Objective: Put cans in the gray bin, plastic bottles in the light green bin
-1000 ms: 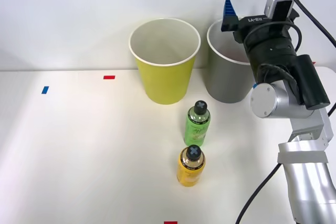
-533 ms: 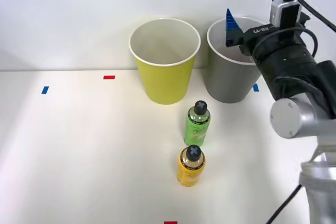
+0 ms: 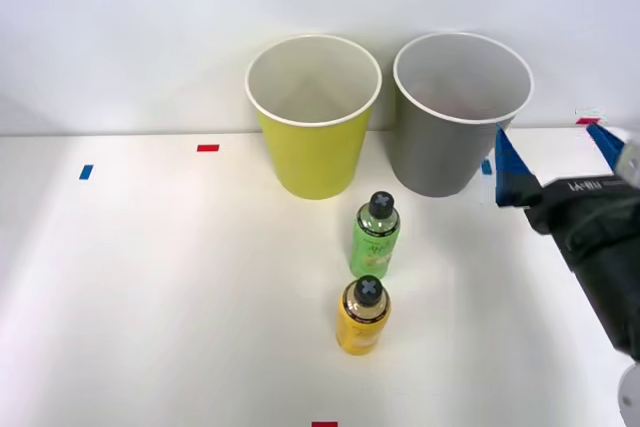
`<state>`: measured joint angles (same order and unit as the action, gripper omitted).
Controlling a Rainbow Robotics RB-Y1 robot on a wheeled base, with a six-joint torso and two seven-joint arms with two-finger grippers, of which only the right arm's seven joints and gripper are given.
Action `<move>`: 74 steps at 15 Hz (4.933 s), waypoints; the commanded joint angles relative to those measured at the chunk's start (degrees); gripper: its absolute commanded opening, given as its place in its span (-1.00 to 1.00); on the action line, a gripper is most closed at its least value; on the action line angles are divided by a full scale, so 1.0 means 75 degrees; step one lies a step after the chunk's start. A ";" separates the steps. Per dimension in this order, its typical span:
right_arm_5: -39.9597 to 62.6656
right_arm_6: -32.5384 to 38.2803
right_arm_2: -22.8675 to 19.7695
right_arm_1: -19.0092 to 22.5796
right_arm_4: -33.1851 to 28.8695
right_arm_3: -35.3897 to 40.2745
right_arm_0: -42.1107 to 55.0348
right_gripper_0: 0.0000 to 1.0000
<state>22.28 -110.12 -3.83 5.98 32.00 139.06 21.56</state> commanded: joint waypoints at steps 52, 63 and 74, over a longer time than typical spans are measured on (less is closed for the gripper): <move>-0.8702 0.3011 0.2631 0.0913 -0.4653 -0.5029 0.3805 1.00; -0.8655 0.2905 0.2620 0.0843 -0.4524 -0.5029 0.4039 1.00; -0.8655 0.2905 0.2620 0.0843 -0.4524 -0.5029 0.4039 1.00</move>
<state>-42.64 -88.33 15.83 12.31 -1.94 101.34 51.85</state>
